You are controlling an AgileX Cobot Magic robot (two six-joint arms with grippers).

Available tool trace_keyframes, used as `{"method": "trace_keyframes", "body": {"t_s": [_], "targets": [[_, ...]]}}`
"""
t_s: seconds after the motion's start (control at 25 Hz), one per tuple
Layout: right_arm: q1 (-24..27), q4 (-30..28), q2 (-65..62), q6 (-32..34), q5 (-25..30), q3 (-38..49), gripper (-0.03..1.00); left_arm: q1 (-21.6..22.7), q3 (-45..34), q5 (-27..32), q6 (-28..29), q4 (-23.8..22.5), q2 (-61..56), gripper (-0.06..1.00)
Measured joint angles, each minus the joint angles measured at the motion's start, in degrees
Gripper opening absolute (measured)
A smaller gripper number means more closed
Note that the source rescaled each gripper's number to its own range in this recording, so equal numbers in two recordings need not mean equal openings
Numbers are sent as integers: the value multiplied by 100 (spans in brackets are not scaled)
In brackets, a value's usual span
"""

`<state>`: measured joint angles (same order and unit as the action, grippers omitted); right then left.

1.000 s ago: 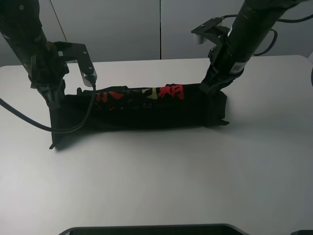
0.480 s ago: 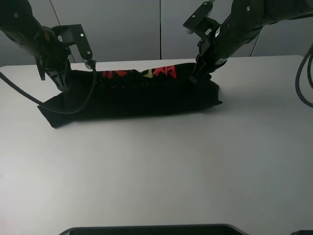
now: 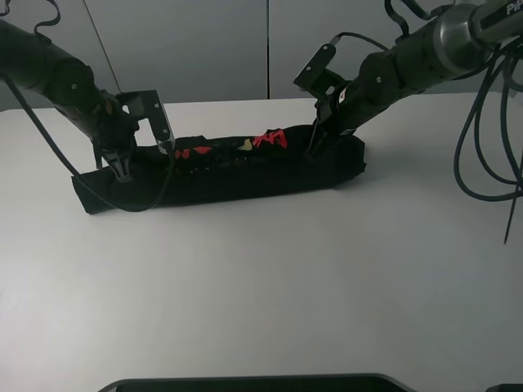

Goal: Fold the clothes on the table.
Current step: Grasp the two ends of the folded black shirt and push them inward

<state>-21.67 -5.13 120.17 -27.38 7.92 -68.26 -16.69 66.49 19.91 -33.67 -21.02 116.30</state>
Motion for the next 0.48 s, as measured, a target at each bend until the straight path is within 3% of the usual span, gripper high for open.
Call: {"method": "trace_keyframes", "body": {"t_s": [0.16,0.28,0.48], "targets": [[244,10,8,214,-208,0,40,0,0,-398,375,0,24,0],[417,10,8,408,-260,0,59,0,0,-563,510,0,24,10],[456,37,-124,743,-39,0,65,0,0,-562,743,0,24,45]]}}
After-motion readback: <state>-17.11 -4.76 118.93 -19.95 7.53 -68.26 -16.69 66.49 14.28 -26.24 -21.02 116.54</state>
